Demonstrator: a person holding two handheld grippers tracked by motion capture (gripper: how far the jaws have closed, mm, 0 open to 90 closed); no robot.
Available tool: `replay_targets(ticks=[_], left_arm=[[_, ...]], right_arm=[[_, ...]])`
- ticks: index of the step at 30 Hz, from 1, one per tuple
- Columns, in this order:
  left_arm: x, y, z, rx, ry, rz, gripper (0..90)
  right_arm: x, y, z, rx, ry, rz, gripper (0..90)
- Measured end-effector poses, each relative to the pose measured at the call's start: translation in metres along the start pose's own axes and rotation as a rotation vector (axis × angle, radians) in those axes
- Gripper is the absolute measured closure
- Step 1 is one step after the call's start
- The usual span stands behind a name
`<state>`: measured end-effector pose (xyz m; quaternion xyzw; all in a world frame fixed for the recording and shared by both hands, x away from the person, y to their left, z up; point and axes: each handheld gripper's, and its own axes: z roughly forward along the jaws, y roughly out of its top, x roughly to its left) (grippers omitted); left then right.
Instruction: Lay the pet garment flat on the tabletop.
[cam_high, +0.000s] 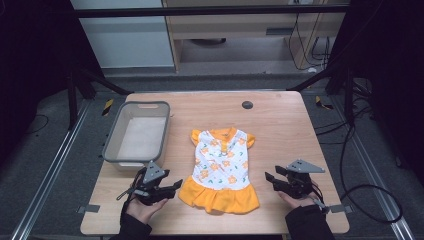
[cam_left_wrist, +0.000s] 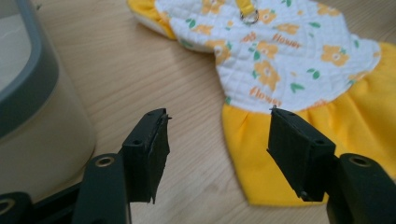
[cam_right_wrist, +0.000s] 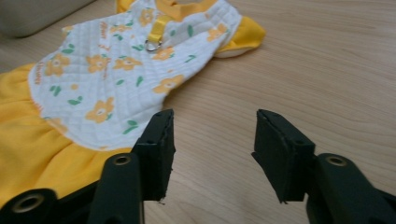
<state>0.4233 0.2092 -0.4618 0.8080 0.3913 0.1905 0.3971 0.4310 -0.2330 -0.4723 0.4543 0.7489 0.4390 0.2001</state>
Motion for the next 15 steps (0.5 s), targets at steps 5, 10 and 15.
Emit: replay_targets(ticks=[5,10,15], left_arm=[[0.009,-0.012,-0.007,0.001,0.036,-0.033,34.2],[0.016,-0.022,-0.012,0.015,0.077,-0.032,33.3],[0.023,-0.029,-0.018,-0.002,0.096,-0.044,30.8]], right_arm=[[-0.014,-0.006,-0.005,-0.024,-0.052,0.031,34.9],[-0.026,-0.012,-0.012,-0.040,-0.092,0.062,30.1],[-0.033,-0.016,-0.017,-0.042,-0.125,0.078,26.8]])
